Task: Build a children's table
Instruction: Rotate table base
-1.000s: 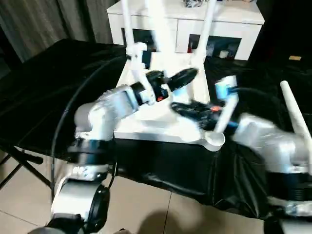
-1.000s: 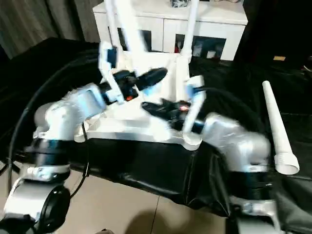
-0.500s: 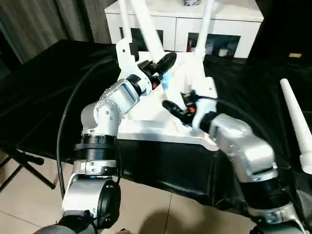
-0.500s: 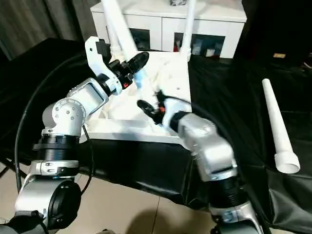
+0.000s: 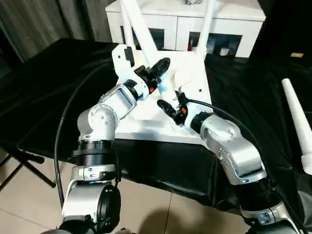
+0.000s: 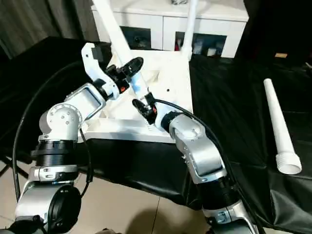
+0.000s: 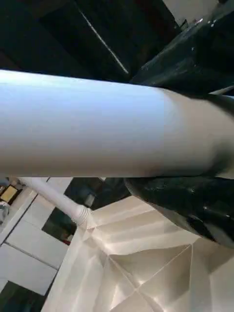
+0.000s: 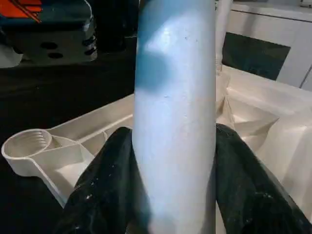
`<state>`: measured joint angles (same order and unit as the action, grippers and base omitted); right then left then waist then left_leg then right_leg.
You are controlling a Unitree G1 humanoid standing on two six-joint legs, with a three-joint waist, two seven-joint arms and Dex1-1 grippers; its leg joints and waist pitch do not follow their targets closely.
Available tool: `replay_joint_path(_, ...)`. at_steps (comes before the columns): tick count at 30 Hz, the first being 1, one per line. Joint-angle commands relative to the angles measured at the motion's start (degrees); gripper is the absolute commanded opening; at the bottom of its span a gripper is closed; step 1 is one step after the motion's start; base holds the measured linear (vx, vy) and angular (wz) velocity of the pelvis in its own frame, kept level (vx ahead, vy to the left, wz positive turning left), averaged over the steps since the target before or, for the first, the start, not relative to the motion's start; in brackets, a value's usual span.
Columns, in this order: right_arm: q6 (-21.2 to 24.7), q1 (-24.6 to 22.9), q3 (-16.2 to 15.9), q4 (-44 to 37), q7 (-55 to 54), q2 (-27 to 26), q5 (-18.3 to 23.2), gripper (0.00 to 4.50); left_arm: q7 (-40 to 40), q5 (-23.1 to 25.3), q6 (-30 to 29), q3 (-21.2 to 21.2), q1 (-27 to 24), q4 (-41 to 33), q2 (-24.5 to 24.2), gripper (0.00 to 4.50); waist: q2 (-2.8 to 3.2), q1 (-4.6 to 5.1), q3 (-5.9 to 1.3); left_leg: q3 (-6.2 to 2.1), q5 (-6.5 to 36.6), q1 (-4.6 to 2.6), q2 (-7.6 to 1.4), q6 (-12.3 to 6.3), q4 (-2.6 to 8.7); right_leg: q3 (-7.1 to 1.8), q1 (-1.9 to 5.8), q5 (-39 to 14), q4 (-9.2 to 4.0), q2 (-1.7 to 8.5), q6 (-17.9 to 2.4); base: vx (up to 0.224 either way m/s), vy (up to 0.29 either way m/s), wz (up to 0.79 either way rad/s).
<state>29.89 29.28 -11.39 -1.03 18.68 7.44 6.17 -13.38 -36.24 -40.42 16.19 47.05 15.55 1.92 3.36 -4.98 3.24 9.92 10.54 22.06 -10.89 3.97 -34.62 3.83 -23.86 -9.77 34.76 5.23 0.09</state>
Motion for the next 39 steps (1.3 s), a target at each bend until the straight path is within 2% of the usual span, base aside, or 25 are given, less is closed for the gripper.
replay_joint_path(1,-1.39,1.78,0.84,1.32,-0.01,-0.47,0.28,1.86,-2.76,-1.41,-1.03,-1.25,0.05,-2.05,-0.83,1.85,-0.74,0.01,-4.61,-0.28,5.67,-0.56,-0.98,-2.49,3.54,-2.08,3.8,-4.79,-3.21,2.2,-11.89,0.0,0.0,0.0)
replay_joint_path(2,-1.44,1.8,0.95,1.38,0.14,-0.52,0.45,1.86,-3.01,-1.45,-1.02,-1.32,0.06,-2.11,-0.95,1.85,-0.62,0.04,-4.56,-0.3,5.74,-0.54,-1.01,-2.61,3.57,-2.08,3.76,-4.73,-3.2,2.16,-12.02,0.0,0.0,0.0)
replay_joint_path(3,-1.6,1.87,1.25,1.58,0.58,-0.72,0.84,2.21,-3.54,-1.54,-1.02,-1.51,0.03,-2.38,-1.22,1.85,-0.62,0.05,-4.57,-0.3,5.78,-0.58,-1.04,-2.6,3.56,-2.07,3.75,-4.71,-3.18,2.15,-12.05,0.0,0.0,0.0)
replay_joint_path(4,-1.45,1.9,1.52,1.6,0.83,-0.79,1.24,2.56,-4.04,-1.57,-1.13,-1.73,0.0,-2.54,-1.47,1.85,-0.31,0.04,-4.53,-0.34,6.06,-0.61,-1.04,-2.49,3.58,-2.06,3.7,-4.72,-3.13,2.15,-12.18,0.0,0.0,0.0)
replay_joint_path(5,-1.04,2.01,2.29,1.68,1.56,-0.99,2.38,2.56,-5.43,-1.64,-1.44,-2.36,-0.08,-3.01,-2.17,1.85,-0.45,0.12,-4.54,-0.28,6.38,-0.64,-0.99,-2.63,3.59,-2.05,3.71,-4.88,-3.26,2.1,-12.17,0.0,0.0,0.0)
replay_joint_path(6,0.94,2.47,4.24,1.5,3.9,-0.72,5.5,2.58,-10.26,-2.31,-3.06,-4.36,-0.27,-4.28,-4.38,1.85,-0.25,0.05,-4.66,-0.3,6.65,-0.74,-0.99,-2.88,3.57,-2.1,3.74,-4.73,-3.02,2.15,-12.63,0.0,0.0,0.0)
replay_joint_path(7,0.94,2.47,4.24,1.5,3.9,-0.72,5.5,2.58,-10.26,-2.31,-3.06,-4.36,-0.27,-4.28,-4.38,1.85,-0.29,0.03,-4.6,-0.35,6.61,-0.69,-1.11,-2.81,3.65,-2.07,3.72,-4.56,-3.02,2.1,-12.67,0.0,0.0,0.0)
replay_joint_path(8,3.56,3.08,5.7,1.19,6.53,0.49,8.15,2.92,-15.59,-2.83,-4.82,-6.87,-0.47,-5.53,-6.94,1.85,-0.2,0.1,-4.59,-0.34,6.3,-0.76,-1.08,-2.65,3.57,-2.04,3.69,-3.66,-2.98,2.04,-12.92,0.0,0.0,0.0)
replay_joint_path(9,4.64,3.42,6.2,1.23,7.82,1.29,9.1,2.92,-18.14,-3.16,-5.5,-8.04,-0.48,-6.05,-7.97,1.85,-0.22,0.04,-4.74,-0.39,5.98,-0.88,-1.02,-2.77,3.53,-2.02,3.81,-3.12,-2.78,2.0,-13.16,0.0,0.0,0.0)
replay_joint_path(11,5.9,3.81,6.61,1.24,9.58,2.28,10.24,3.01,-20.96,-3.69,-6.61,-9.38,-0.54,-6.78,-9.27,1.84,-0.2,0.04,-4.54,-0.3,6.07,-0.79,-1.11,-2.82,3.55,-2.09,3.72,-2.66,-2.75,2.0,-13.57,0.0,0.0,0.0)
replay_joint_path(12,9.82,4.64,7.09,1.11,15.26,5.18,13.71,3.01,-27.41,-4.57,-8.53,-12.63,-0.85,-8.51,-12.4,1.84,-0.32,-0.12,-4.75,-0.33,6.0,-0.99,-0.99,-3.16,3.48,-2.04,4.0,-2.51,-2.52,1.96,-14.08,0.0,0.0,0.0)
replay_joint_path(13,11.25,4.86,7.21,0.95,17.53,6.27,15.12,3.01,-29.35,-4.72,-9.0,-13.63,-0.94,-8.97,-13.43,1.84,-0.38,-0.12,-4.66,-0.31,5.94,-0.89,-1.13,-3.18,3.51,-2.1,3.94,-2.4,-2.5,2.01,-14.22,0.0,0.0,0.0)
replay_joint_path(14,11.25,4.86,7.21,0.95,17.53,6.27,15.12,3.01,-29.35,-4.72,-9.0,-13.63,-0.94,-8.97,-13.43,1.84,-0.3,-0.17,-4.55,-0.26,6.28,-0.93,-1.13,-3.15,3.5,-2.09,3.84,-2.72,-2.56,2.01,-14.37,0.0,0.0,0.0)
replay_joint_path(16,14.37,4.9,6.9,0.53,23.23,9.13,18.39,3.01,-33.0,-5.26,-9.17,-14.62,-0.68,-9.41,-15.05,1.84,-0.66,-0.18,-4.51,-0.16,6.18,-0.76,-1.17,-2.75,3.45,-2.17,3.89,-3.25,-2.63,2.25,-14.52,0.0,0.0,0.0)
replay_joint_path(18,15.65,4.82,6.69,0.74,26.13,10.64,19.78,3.01,-35.33,-6.08,-9.42,-14.77,-0.43,-9.81,-15.86,1.84,-0.86,-0.44,-4.56,-0.18,6.3,-0.75,-1.1,-2.88,3.38,-2.15,4.12,-4.17,-2.57,2.3,-14.61,0.0,0.0,0.0)
replay_joint_path(20,17.04,4.84,6.48,1.53,29.39,12.41,21.38,3.01,-38.24,-7.01,-9.71,-14.87,0.04,-10.2,-16.91,1.84,-0.83,-0.51,-4.51,-0.19,6.52,-0.63,-1.15,-2.5,3.39,-2.15,3.97,-5.71,-2.66,2.42,-14.31,0.0,0.0,0.0)
replay_joint_path(23,18.1,5.15,5.79,2.75,31.73,13.8,22.37,3.01,-40.47,-7.67,-10.12,-14.82,0.57,-10.08,-18.05,1.84,-0.9,-0.55,-4.51,-0.2,6.75,-0.59,-1.08,-2.23,3.37,-2.12,4.0,-7.14,-2.76,2.44,-13.96,0.0,0.0,0.0)
replay_joint_path(24,18.27,5.21,5.63,2.83,32.01,13.99,22.5,2.75,-40.85,-7.69,-10.14,-14.91,0.59,-10.05,-18.24,1.84,-0.96,-0.56,-4.54,-0.25,6.45,-0.61,-1.12,-2.18,3.37,-2.09,3.97,-7.33,-2.75,2.44,-13.84,0.0,0.0,0.0)
replay_joint_path(26,18.99,5.31,5.18,2.75,32.84,14.46,23.16,2.68,-41.8,-7.69,-10.06,-15.11,0.62,-9.9,-18.66,1.84,-0.9,-0.61,-4.51,-0.2,6.74,-0.69,-1.14,-2.0,3.37,-2.11,3.82,-8.12,-2.85,2.42,-13.68,0.0,0.0,0.0)
replay_joint_path(27,19.36,5.29,4.84,2.55,33.4,14.72,23.46,2.51,-42.19,-7.48,-9.92,-15.1,0.64,-9.74,-18.78,1.84,-0.97,-0.67,-4.5,-0.2,7.07,-0.71,-1.15,-1.9,3.39,-2.12,3.8,-9.09,-2.94,2.46,-13.4,0.0,0.0,0.0)
replay_joint_path(29,19.59,5.28,4.64,2.42,33.77,14.89,23.65,2.51,-42.43,-7.33,-9.81,-15.09,0.67,-9.6,-18.83,1.84,-0.97,-0.73,-4.48,-0.22,7.07,-0.7,-1.17,-1.74,3.42,-2.1,3.76,-9.53,-2.99,2.44,-13.21,0.0,0.0,0.0)
replay_joint_path(30,19.63,5.27,4.59,2.42,33.86,14.93,23.67,2.29,-42.42,-7.3,-9.74,-15.03,0.68,-9.53,-18.82,1.84,-0.94,-0.8,-4.54,-0.25,6.92,-0.65,-1.21,-1.48,3.41,-2.09,3.73,-9.35,-2.91,2.43,-13.05,0.0,0.0,0.0)
replay_joint_path(34,19.57,5.14,4.06,2.58,34.19,15.16,23.38,2.07,-42.54,-7.29,-9.19,-14.47,0.86,-8.87,-18.97,1.84,-0.87,-1.0,-4.62,-0.27,6.63,-0.64,-1.17,-1.31,3.39,-2.08,3.71,-8.71,-2.85,2.4,-12.93,0.0,0.0,0.0)
replay_joint_path(36,18.81,5.25,4.36,3.06,32.72,14.43,22.77,1.99,-42.49,-7.05,-8.69,-14.07,1.16,-8.19,-18.9,1.84,-0.55,-1.07,-4.63,-0.27,6.97,-0.69,-1.13,-1.1,3.36,-2.05,3.63,-8.69,-2.89,2.37,-12.94,0.0,0.0,0.0)
replay_joint_path(39,16.99,5.72,5.24,4.09,28.26,12.55,21.03,1.91,-38.47,-2.74,-4.88,-14.38,1.5,-6.64,-18.32,1.84,-0.48,-1.03,-4.7,-0.34,6.91,-0.64,-1.14,-0.67,3.41,-2.03,3.65,-8.44,-2.97,2.41,-12.69,0.0,0.0,0.0)
